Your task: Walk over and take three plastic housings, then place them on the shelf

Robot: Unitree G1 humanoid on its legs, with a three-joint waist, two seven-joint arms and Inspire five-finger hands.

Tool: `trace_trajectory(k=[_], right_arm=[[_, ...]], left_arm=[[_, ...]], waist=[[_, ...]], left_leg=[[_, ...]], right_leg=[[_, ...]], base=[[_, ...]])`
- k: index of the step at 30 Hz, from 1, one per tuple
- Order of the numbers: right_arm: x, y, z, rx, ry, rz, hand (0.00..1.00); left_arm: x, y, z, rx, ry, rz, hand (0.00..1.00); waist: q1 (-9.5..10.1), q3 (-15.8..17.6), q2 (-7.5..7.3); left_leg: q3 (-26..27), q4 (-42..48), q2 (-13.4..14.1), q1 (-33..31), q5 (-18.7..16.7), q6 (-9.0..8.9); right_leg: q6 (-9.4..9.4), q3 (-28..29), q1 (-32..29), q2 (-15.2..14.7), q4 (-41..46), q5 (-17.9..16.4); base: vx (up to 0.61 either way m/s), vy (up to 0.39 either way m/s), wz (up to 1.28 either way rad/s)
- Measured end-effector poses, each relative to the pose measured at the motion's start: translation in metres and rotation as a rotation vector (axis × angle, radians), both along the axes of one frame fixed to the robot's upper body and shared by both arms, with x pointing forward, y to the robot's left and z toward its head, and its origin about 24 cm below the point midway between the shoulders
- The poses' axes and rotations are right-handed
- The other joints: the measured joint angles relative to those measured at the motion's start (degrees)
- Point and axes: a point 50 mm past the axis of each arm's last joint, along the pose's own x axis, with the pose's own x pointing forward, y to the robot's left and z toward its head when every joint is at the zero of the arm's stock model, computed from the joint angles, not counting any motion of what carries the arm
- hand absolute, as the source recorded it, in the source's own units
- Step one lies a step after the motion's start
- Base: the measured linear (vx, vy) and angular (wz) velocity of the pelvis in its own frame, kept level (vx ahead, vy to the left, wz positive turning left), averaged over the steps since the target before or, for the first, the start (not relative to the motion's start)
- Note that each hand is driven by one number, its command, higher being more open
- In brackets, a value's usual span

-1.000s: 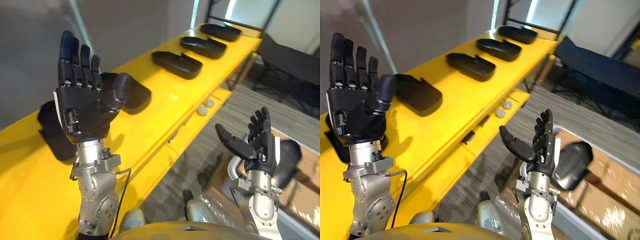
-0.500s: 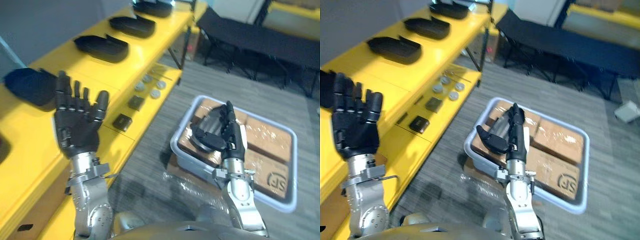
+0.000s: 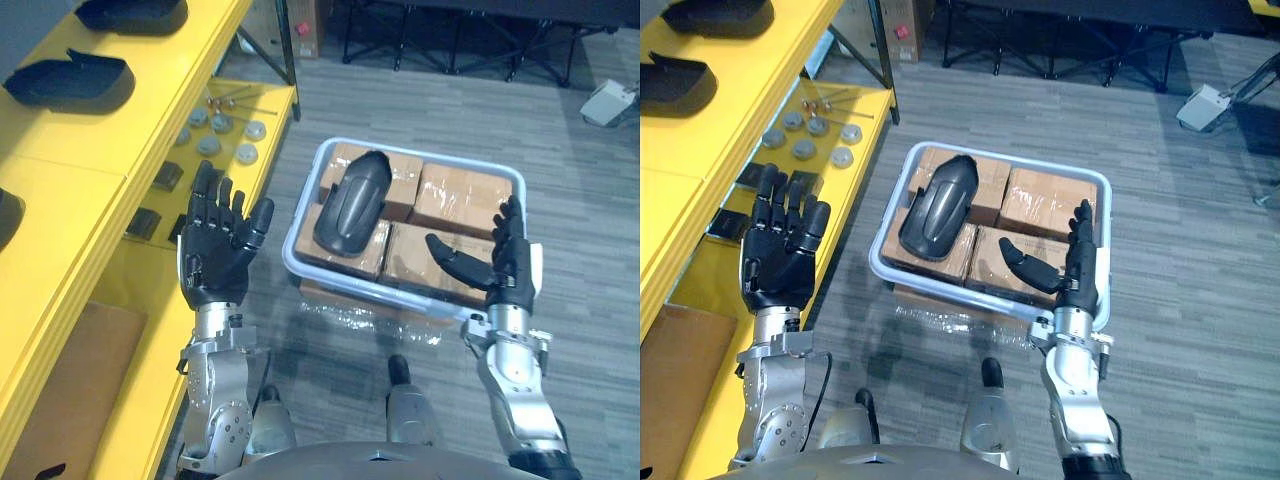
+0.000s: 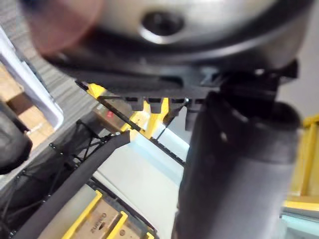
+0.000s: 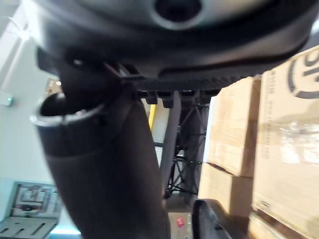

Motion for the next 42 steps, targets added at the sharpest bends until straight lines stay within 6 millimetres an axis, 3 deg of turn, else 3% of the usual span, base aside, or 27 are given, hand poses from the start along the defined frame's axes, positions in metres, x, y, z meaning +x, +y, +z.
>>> trace_trajectory(k=[2,4,8,13,19,25,26,30,33,35,37,40,42], right_arm=[[0.014,0.0,-0.008,0.01,0.034,-0.039,1.0],[0.034,0.001,-0.004,0.008,0.027,-0.065,1.0],[0.082,0.002,0.033,0.005,-0.058,-0.135,1.0],[0.122,-0.01,0.082,-0.024,-0.148,-0.236,1.0],[0.134,-0.014,0.098,-0.009,-0.17,-0.249,1.0],[0.15,-0.037,0.118,-0.028,-0.145,-0.26,1.0],[0.152,-0.038,0.117,-0.033,-0.123,-0.247,0.0],[0.157,-0.047,0.116,-0.093,-0.04,-0.247,0.0],[0.16,-0.058,0.125,-0.114,0.005,-0.263,0.0],[0.163,-0.066,0.135,-0.133,0.026,-0.274,0.0],[0.164,-0.07,0.14,-0.14,0.038,-0.285,0.0],[0.164,-0.074,0.145,-0.178,0.066,-0.302,0.0],[0.166,-0.071,0.145,-0.242,0.091,-0.293,0.0]], left_arm=[[0.008,0.0,0.01,0.024,-0.041,-0.003,1.0],[0.015,-0.001,0.02,0.057,-0.082,0.001,1.0],[0.024,-0.008,0.033,0.052,-0.137,-0.024,1.0],[0.03,-0.028,0.043,0.042,-0.182,-0.108,1.0],[0.04,-0.035,0.04,0.056,-0.168,-0.139,1.0],[0.055,-0.045,0.045,0.079,-0.185,-0.18,1.0],[0.056,-0.046,0.043,0.084,-0.173,-0.186,1.0],[0.059,-0.049,0.031,0.107,-0.11,-0.203,1.0],[0.058,-0.044,0.026,0.118,-0.08,-0.184,1.0],[0.058,-0.043,0.025,0.118,-0.071,-0.172,1.0],[0.058,-0.042,0.025,0.118,-0.068,-0.168,1.0],[0.058,-0.042,0.025,0.115,-0.068,-0.166,1.0],[0.058,-0.042,0.025,0.113,-0.066,-0.167,1.0]], waist=[[0.82,1.2,0.09],[0.99,3.4,0.09],[2.54,6.9,0.9],[4.54,10.4,2.35],[5.39,10.6,2.47],[6.96,14.2,4.88],[7.24,14.3,4.98],[8.35,14.3,4.98],[8.38,14.3,4.98],[8.5,14.3,4.97],[8.44,14.3,4.97],[8.43,14.3,4.97],[8.32,14.3,4.97]], left_leg=[[-0.6,2.8,-1.1,-2.9,-0.6,0.4],[-1.5,4.6,-1.3,-4.8,-0.6,0.45],[-3.1,6.2,-1.3,-8.8,-0.1,0.3],[-5.2,6.9,-1.5,-12.0,0.9,0.08],[-6.5,7.3,-1.9,-13.7,1.2,0.13],[-7.7,11.4,-2.0,-15.8,-0.2,0.67],[-7.7,12.3,-2.1,-16.4,-0.5,0.82],[-7.0,13.9,-2.0,-16.7,-1.2,1.18],[-6.8,13.8,-2.0,-16.7,-1.4,1.34],[-6.7,12.2,-2.0,-16.7,-0.9,0.91],[-6.6,10.8,-1.9,-16.6,0.2,0.71],[-7.0,8.9,-1.4,-15.8,1.5,-0.27],[-7.0,7.3,-0.9,-14.5,2.2,-0.61]], right_leg=[[0.34,-1.8,0.3,-1.4,-3.1,2.8],[0.26,-3.0,0.6,-1.7,-4.8,4.4],[-0.05,-4.7,-0.4,-1.6,-8.0,7.3],[-0.23,-6.1,-1.8,-1.3,-8.7,8.5],[-0.19,-7.5,-2.5,-1.4,-8.7,8.8],[-0.55,-8.5,-4.5,-1.5,-4.8,8.5],[-0.54,-8.5,-4.8,-1.5,-4.5,8.5],[-0.63,-8.6,-5.3,-1.8,-4.0,8.5],[-2.08,-9.3,-5.4,-1.9,-4.7,8.5],[-5.32,-11.6,-5.3,-1.9,-7.1,8.6],[-6.56,-12.9,-5.3,-2.0,-8.5,9.8],[-4.48,-14.1,-4.9,-1.5,-9.4,12.4],[-4.43,-14.9,-4.2,-1.1,-9.6,12.5]], base=[[-0.1,0.12,0.07],[-0.16,0.057,0.2],[-0.12,-0.012,0.12],[-0.05,-0.023,0.15],[0.03,0.008,0.09],[-0.05,0.032,-0.02],[-0.11,0.051,-0.06],[-0.1,0.036,-0.11],[-0.08,0.004,-0.09],[-0.04,-0.006,-0.18],[0.02,-0.024,-0.08],[0.06,-0.053,0.02],[0.07,-0.047,-0.04]])
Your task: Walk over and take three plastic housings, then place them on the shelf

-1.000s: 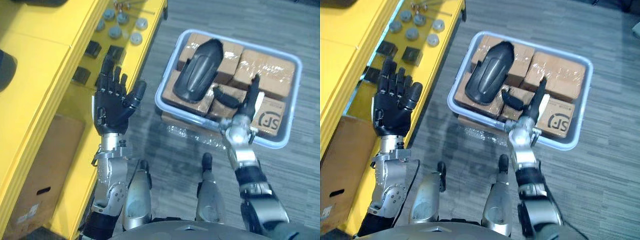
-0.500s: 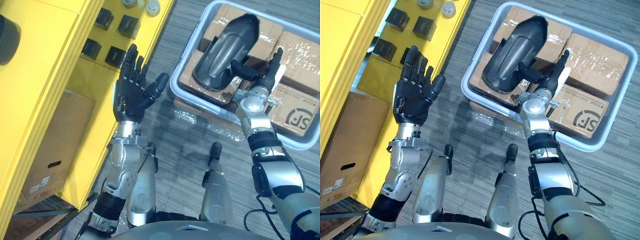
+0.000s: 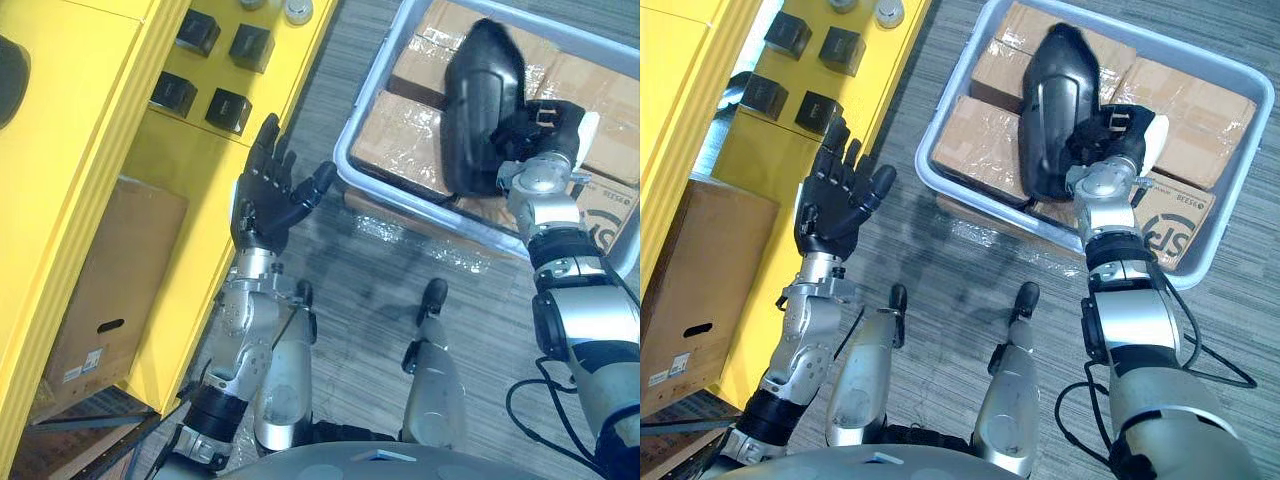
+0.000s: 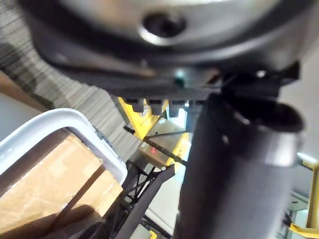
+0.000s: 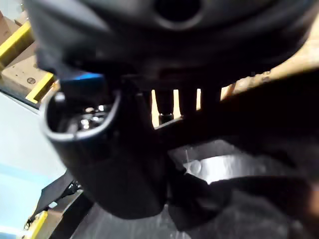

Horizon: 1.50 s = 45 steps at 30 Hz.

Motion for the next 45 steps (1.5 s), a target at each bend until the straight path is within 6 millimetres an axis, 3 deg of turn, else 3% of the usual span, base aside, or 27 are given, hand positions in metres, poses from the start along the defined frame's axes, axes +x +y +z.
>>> trace_trajectory(k=[7,15,21,23,25,27,30,34,41,45], right_arm=[[-0.003,0.002,-0.012,-0.044,0.069,-0.026,0.0],[-0.015,0.023,-0.034,-0.193,0.076,-0.04,0.0],[-0.018,0.051,-0.032,-0.295,0.02,0.027,0.0],[-0.02,0.057,-0.043,-0.33,0.042,0.064,0.0],[-0.02,0.065,-0.049,-0.356,0.06,0.097,0.0],[-0.023,0.078,-0.063,-0.375,0.069,0.155,0.0],[-0.024,0.089,-0.069,-0.389,0.065,0.204,0.0],[-0.025,0.098,-0.071,-0.418,0.048,0.237,0.0],[-0.027,0.128,-0.08,-0.424,0.044,0.359,0.0],[-0.03,0.14,-0.088,-0.417,0.044,0.416,0.0]], left_arm=[[-0.007,0.001,0.001,-0.004,-0.008,-0.018,1.0],[-0.01,-0.007,-0.037,0.168,0.268,-0.188,1.0],[-0.003,-0.023,-0.061,0.234,0.434,-0.376,1.0],[0.005,-0.035,-0.071,0.197,0.52,-0.457,1.0],[0.01,-0.04,-0.079,0.175,0.582,-0.485,1.0],[0.02,-0.046,-0.099,0.159,0.719,-0.468,1.0],[0.026,-0.048,-0.109,0.08,0.821,-0.437,1.0],[0.038,-0.05,-0.107,0.005,0.861,-0.406,1.0],[0.066,-0.058,-0.068,-0.145,0.711,-0.367,1.0],[0.073,-0.061,-0.055,-0.23,0.663,-0.362,1.0]], waist=[[-0.08,0.0,-0.06],[-0.54,-0.4,-0.84],[-2.03,-5.0,-3.04],[-2.21,-8.8,-4.03],[-2.86,-10.2,-4.54],[-3.76,-13.5,-5.61],[-5.07,-14.7,-6.54],[-5.26,-15.0,-6.77],[-6.58,-15.1,-6.99],[-6.58,-15.8,-8.04]], left_leg=[[0.0,-4.5,0.2,4.8,1.5,-0.21],[0.7,-9.3,0.3,11.3,2.8,-0.67],[3.7,-12.3,1.5,15.6,3.2,-1.01],[5.0,-13.1,2.1,17.2,3.2,-1.25],[5.5,-13.7,2.5,18.9,3.1,-1.43],[6.4,-14.6,2.9,20.1,3.1,-1.94],[6.7,-16.1,3.3,21.1,3.8,-1.94],[7.4,-18.8,3.4,21.9,5.3,-2.79],[8.3,-20.7,3.7,22.2,7.0,-3.23],[9.1,-20.8,3.6,22.6,6.9,-3.23]], right_leg=[[-0.04,-1.3,3.2,0.3,-0.5,-0.5],[0.08,-1.7,8.0,0.5,-1.7,-1.0],[0.07,-0.2,9.0,1.6,-1.8,-1.0],[0.06,0.4,9.2,2.2,-1.8,-1.0],[-0.12,0.7,10.2,2.5,-1.8,-1.2],[-0.52,1.0,10.6,2.9,-1.9,-1.7],[-0.87,1.0,10.7,3.3,-1.9,-2.5],[-0.88,1.0,9.8,3.7,-1.9,-2.5],[-0.81,1.1,8.7,4.0,-1.9,-1.4],[-0.9,1.2,8.7,4.0,-1.9,-1.3]], base=[[0.03,-0.016,0.02],[0.03,0.01,0.0],[0.05,0.002,-0.23],[0.02,0.004,-0.26],[0.02,-0.006,-0.17],[-0.03,-0.02,-0.19],[-0.05,-0.028,-0.07],[-0.03,-0.027,-0.05],[0.03,-0.001,-0.04],[0.03,0.014,-0.06]])
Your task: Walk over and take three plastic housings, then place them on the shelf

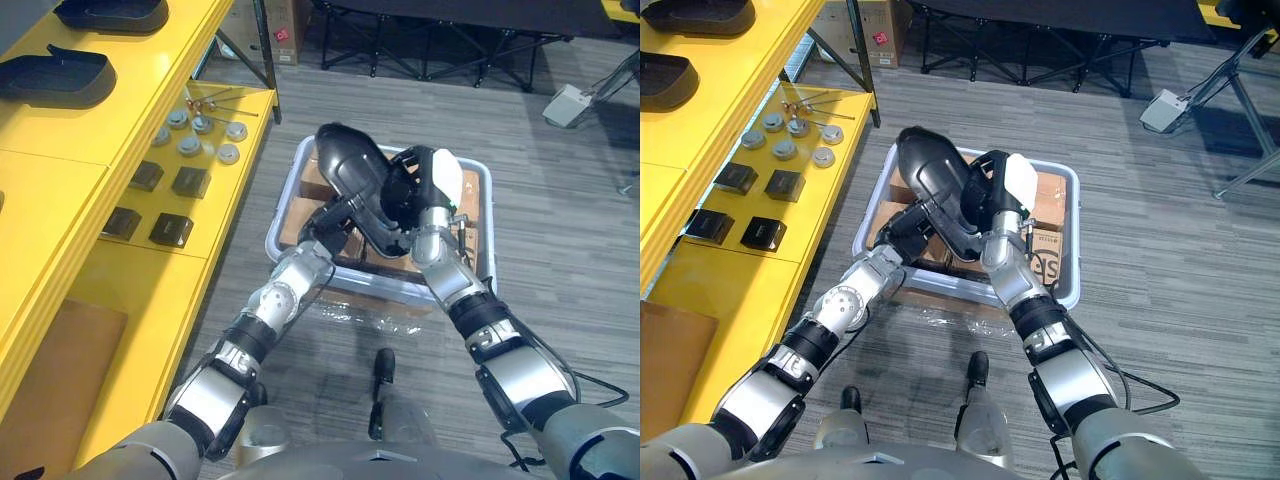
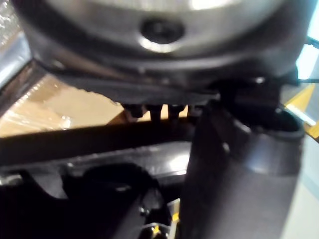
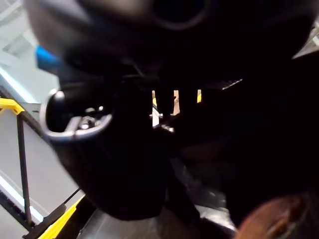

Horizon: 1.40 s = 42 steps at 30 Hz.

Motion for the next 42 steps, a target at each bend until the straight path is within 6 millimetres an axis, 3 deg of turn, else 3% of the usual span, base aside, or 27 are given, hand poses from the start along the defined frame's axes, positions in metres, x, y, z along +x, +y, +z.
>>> trace_trajectory(k=[6,12,13,18,24,30,32,42], right_arm=[[-0.002,0.013,-0.001,0.013,-0.02,0.061,0.0],[-0.005,0.017,-0.005,0.002,-0.021,0.075,0.0],[-0.006,0.016,-0.008,-0.007,-0.013,0.078,0.0],[-0.011,0.01,-0.022,-0.02,0.032,0.058,0.0],[-0.012,0.01,-0.026,-0.037,0.044,0.051,0.0],[-0.012,0.023,-0.021,-0.049,0.006,0.076,0.0],[-0.012,0.033,-0.016,-0.022,-0.019,0.104,0.0],[-0.014,0.042,-0.004,0.021,-0.099,0.113,0.0]], left_arm=[[0.001,0.003,0.0,-0.038,0.008,0.033,1.0],[-0.003,-0.001,-0.008,0.031,0.038,-0.039,1.0],[-0.006,-0.004,-0.015,0.095,0.051,-0.082,0.0],[-0.018,-0.016,-0.031,0.183,0.091,-0.204,0.0],[-0.021,-0.02,-0.035,0.086,0.128,-0.187,0.0],[-0.019,-0.009,-0.043,0.065,0.136,-0.063,0.0],[-0.022,-0.006,-0.047,-0.031,0.174,0.002,0.0],[-0.021,-0.014,-0.04,-0.224,0.168,0.163,0.0]], waist=[[0.08,-0.7,-1.04],[0.09,-1.6,-0.94],[0.09,-2.2,-0.89],[-0.03,-2.6,-0.88],[-0.1,-2.7,-0.83],[-0.2,-2.7,-0.82],[-0.44,-2.7,-0.82],[-0.08,-2.7,-0.82]], left_leg=[[0.0,0.6,-0.4,0.5,-0.5,0.35],[-0.1,0.4,-0.3,1.0,-0.6,0.57],[-0.1,0.4,-0.3,1.0,-0.6,0.57],[0.1,0.3,-0.3,1.1,-0.6,0.27],[0.3,0.4,-0.3,1.3,-0.6,0.25],[0.4,0.5,-0.3,1.3,-0.6,0.27],[0.4,0.5,-0.3,1.3,-0.6,0.28],[0.2,0.5,-0.3,1.4,-0.7,0.33]], right_leg=[[-0.02,0.2,0.7,-0.3,0.0,0.1],[-0.23,-0.1,1.0,-0.3,0.0,-0.3],[-0.28,-0.1,1.0,-0.3,0.0,-0.3],[-0.23,-0.1,1.0,-0.3,0.0,-0.1],[-0.16,0.2,1.0,-0.3,0.0,0.0],[-0.15,0.3,1.0,-0.2,0.0,0.0],[-0.15,0.3,1.0,-0.2,0.0,0.0],[-0.14,0.2,1.2,-0.3,0.0,0.0]], base=[[-0.04,0.009,-0.01],[-0.04,-0.007,0.0],[0.0,0.0,0.0],[0.0,0.0,0.0],[0.0,0.002,-0.01],[0.0,0.0,0.0],[0.0,0.0,0.0],[0.0,0.0,0.0]])
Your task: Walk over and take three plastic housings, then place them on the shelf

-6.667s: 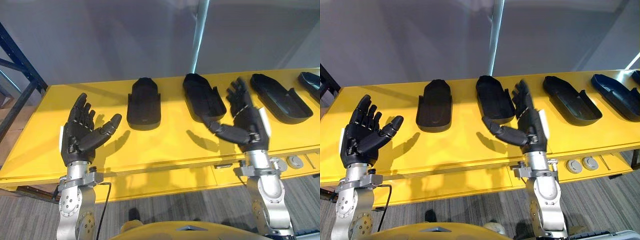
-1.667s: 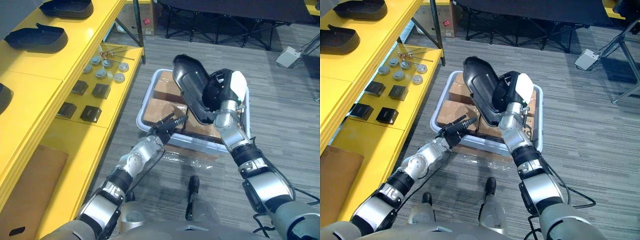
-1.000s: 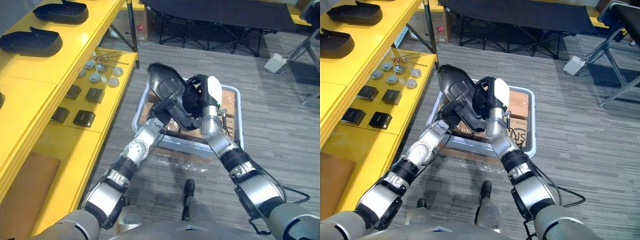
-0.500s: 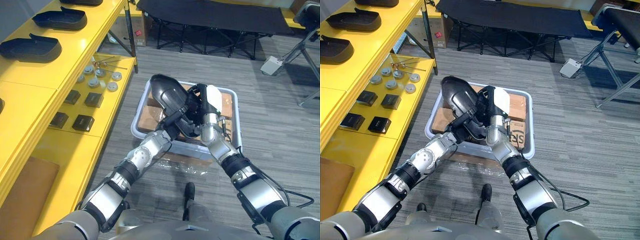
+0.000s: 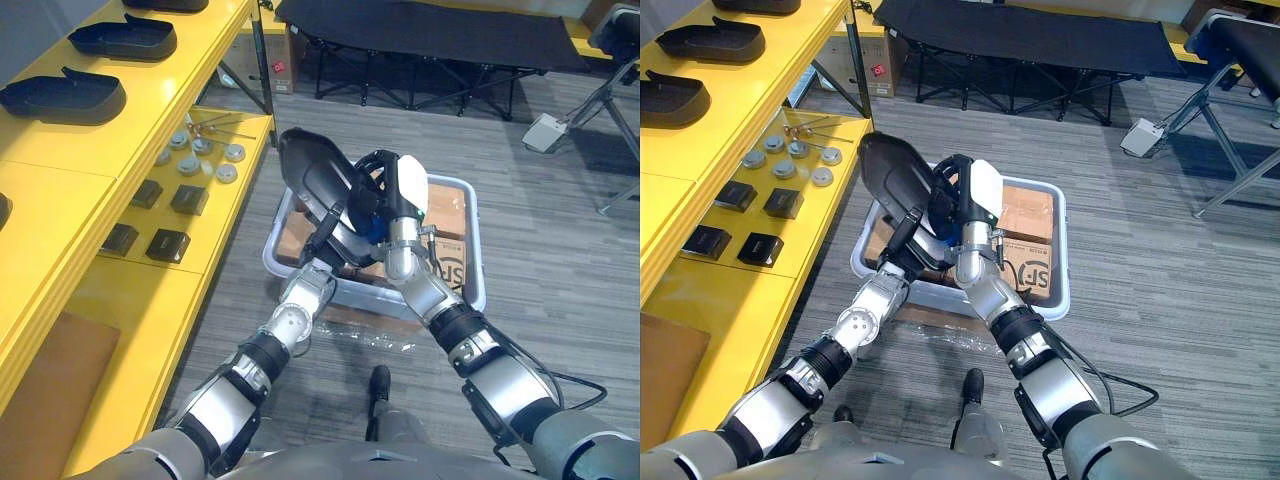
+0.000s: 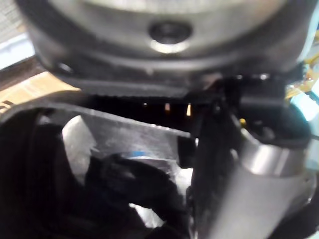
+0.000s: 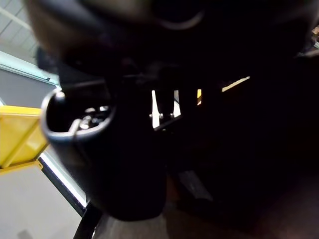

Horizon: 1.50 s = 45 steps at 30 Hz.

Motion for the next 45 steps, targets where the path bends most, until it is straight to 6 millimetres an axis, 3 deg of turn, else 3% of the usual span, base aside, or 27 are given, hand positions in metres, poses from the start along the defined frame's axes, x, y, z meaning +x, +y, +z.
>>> trace_trajectory(k=[5,14,26,27,30,35,36,41,45], right_arm=[[-0.006,0.002,0.001,0.048,-0.036,-0.003,0.0],[-0.025,-0.004,-0.01,0.228,-0.051,-0.042,0.0],[-0.033,-0.007,-0.023,0.256,-0.026,-0.051,0.0],[-0.034,-0.007,-0.024,0.257,-0.022,-0.053,0.0],[-0.036,-0.011,-0.03,0.269,0.002,-0.069,0.0],[-0.039,-0.025,-0.04,0.21,0.057,-0.066,0.0],[-0.04,-0.029,-0.042,0.196,0.066,-0.073,0.0],[-0.04,-0.037,-0.045,0.144,0.096,-0.065,0.0],[-0.041,-0.036,-0.047,0.109,0.115,-0.04,0.0]], left_arm=[[-0.005,0.002,0.002,-0.032,-0.033,0.079,0.0],[-0.011,0.009,0.021,0.11,-0.147,0.185,0.0],[-0.012,0.014,0.021,0.161,-0.16,0.188,0.0],[-0.012,0.014,0.019,0.16,-0.157,0.17,1.0],[-0.012,0.014,0.016,0.188,-0.155,0.083,1.0],[-0.016,0.012,0.013,0.384,-0.272,-0.212,1.0],[-0.018,0.011,0.01,0.4,-0.272,-0.264,0.0],[-0.026,0.008,-0.002,0.522,-0.251,-0.454,0.0],[-0.026,0.012,-0.006,0.546,-0.233,-0.472,0.0]], waist=[[-0.44,0.0,0.0],[-0.44,0.0,-0.19],[-1.04,-0.3,-0.85],[-1.02,-0.5,-1.08],[-0.7,-0.9,-1.76],[-0.56,-0.9,-1.78],[-0.62,-0.9,-1.78],[-1.54,-1.0,-1.73],[-1.93,-1.0,-1.62]], left_leg=[[0.0,0.0,0.0,0.1,-0.1,0.12],[0.8,-0.2,0.0,1.7,-0.7,0.4],[1.2,-0.2,0.0,1.9,-0.9,0.17],[1.2,-0.2,0.0,1.9,-0.9,0.13],[1.2,-0.1,0.0,1.9,-1.0,0.09],[1.5,-0.1,-0.1,1.9,-1.1,0.2],[1.6,0.0,-0.1,1.9,-1.2,0.16],[2.5,0.0,-0.1,1.9,-1.3,0.15],[2.7,0.1,-0.1,1.9,-1.3,0.09]], right_leg=[[0.02,0.0,0.1,0.0,0.0,0.0],[0.09,0.4,1.1,0.0,0.0,-0.3],[0.03,0.6,1.1,0.0,0.0,-0.4],[0.03,0.6,1.1,0.0,0.0,-0.4],[0.03,0.7,1.1,0.0,0.0,-0.4],[0.03,0.9,0.9,0.0,0.0,-0.4],[0.02,1.0,0.8,0.0,0.0,-0.4],[0.0,1.7,0.1,0.1,0.0,-0.3],[-0.02,2.0,-0.1,0.2,0.0,-0.3]], base=[[0.0,0.0,0.0],[-0.01,0.002,-0.03],[0.0,0.0,-0.01],[0.0,0.0,0.0],[0.0,0.0,0.0],[0.0,0.0,-0.01],[-0.02,0.0,-0.06],[-0.02,-0.003,-0.09],[-0.01,-0.002,-0.03]])
